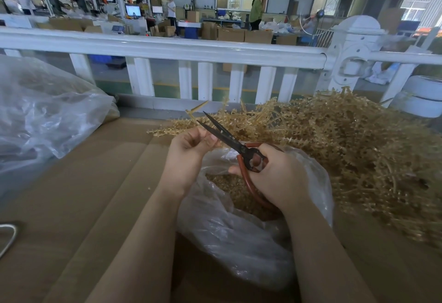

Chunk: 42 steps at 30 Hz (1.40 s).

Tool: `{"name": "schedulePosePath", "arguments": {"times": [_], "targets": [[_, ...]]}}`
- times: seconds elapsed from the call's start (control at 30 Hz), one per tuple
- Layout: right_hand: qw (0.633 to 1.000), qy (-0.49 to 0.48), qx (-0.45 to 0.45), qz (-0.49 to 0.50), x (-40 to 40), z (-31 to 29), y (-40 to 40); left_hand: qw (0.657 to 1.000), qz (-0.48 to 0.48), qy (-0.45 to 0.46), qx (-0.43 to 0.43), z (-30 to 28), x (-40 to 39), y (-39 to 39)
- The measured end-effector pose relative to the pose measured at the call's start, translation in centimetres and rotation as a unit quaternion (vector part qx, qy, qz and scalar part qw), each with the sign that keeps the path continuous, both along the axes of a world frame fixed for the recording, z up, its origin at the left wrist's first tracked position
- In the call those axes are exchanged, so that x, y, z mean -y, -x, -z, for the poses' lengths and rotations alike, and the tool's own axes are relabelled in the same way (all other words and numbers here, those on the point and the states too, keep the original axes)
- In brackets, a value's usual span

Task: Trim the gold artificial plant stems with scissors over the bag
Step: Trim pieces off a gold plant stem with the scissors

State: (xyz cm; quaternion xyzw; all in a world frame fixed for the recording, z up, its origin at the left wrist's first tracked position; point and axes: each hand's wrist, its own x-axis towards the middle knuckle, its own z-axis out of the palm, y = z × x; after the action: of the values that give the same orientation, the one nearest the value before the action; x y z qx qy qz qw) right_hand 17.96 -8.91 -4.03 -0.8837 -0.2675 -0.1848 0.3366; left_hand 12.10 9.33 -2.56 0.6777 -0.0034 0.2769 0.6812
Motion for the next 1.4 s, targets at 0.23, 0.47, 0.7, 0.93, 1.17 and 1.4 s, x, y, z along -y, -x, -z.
{"name": "schedulePosePath", "arguments": {"times": [0.23,0.47,0.7,0.93,1.17,1.4], "targets": [[1.0,-0.006,-0.003,-0.009,0.0,-0.12,0.1,1.0,-0.006,0.012,-0.009,-0.14,0.07,0.17],[1.0,0.01,0.003,-0.012,0.26,-0.13,0.17,0.999,-0.021,-0.023,0.0,-0.02,0.07,0.19],[1.0,0.012,-0.011,-0.012,0.15,-0.19,0.1,0.998,-0.031,-0.057,-0.002,0.07,0.02,0.07],[1.0,0.013,-0.001,0.001,0.0,-0.31,0.24,0.999,-0.017,-0.044,-0.001,0.15,-0.18,-0.01],[1.0,0.019,0.008,-0.005,0.05,-0.55,0.28,0.999,-0.021,-0.041,-0.003,0.2,-0.23,-0.06],[1.0,-0.006,0.006,-0.025,0.07,-0.68,0.47,0.998,-0.044,-0.044,0.005,0.14,-0.11,0.11]]}}
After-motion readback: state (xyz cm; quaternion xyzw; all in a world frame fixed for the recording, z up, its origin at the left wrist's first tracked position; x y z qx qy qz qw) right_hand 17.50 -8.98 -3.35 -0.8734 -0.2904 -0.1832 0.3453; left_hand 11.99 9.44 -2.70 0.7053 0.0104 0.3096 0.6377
